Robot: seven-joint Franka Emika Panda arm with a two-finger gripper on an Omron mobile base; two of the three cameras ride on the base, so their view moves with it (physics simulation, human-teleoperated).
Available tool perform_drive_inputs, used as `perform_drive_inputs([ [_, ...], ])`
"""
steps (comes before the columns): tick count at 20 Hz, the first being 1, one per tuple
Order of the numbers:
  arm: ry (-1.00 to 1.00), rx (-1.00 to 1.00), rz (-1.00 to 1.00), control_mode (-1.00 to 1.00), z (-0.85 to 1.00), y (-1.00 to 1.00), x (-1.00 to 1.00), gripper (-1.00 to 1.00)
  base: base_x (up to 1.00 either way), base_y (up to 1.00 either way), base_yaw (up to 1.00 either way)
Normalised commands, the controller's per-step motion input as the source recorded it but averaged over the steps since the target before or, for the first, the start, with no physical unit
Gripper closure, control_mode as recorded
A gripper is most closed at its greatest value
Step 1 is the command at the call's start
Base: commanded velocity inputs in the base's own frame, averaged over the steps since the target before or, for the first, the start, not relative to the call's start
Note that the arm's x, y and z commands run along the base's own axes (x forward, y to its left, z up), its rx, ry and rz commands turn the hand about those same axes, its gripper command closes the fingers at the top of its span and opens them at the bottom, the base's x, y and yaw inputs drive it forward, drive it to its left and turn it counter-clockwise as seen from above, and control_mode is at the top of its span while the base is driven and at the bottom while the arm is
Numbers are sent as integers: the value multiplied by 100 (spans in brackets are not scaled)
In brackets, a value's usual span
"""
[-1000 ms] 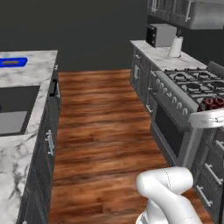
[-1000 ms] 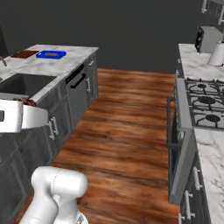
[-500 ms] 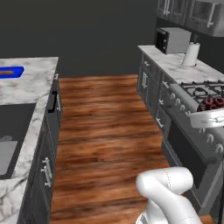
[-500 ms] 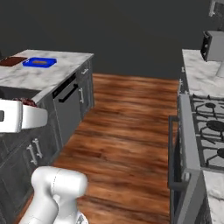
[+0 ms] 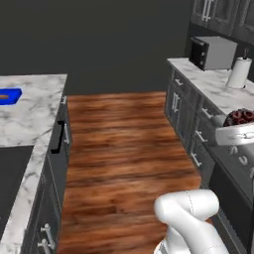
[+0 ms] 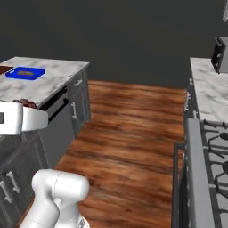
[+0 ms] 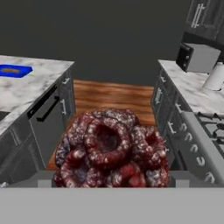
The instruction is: Take the cake and donut from the fridge and place them on the empty tray on the dining counter.
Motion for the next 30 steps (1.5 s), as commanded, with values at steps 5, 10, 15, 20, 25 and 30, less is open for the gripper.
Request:
perform_drive_inputs([
  [5,0,0,0,100,0,0,0,100,100,0,3],
  [10,0,0,0,100,0,0,0,100,100,0,4],
  [15,0,0,0,100,0,0,0,100,100,0,2],
  [20,0,0,0,100,0,0,0,100,100,0,0],
  [25,0,0,0,100,0,0,0,100,100,0,0],
  [30,0,0,0,100,0,0,0,100,100,0,0],
])
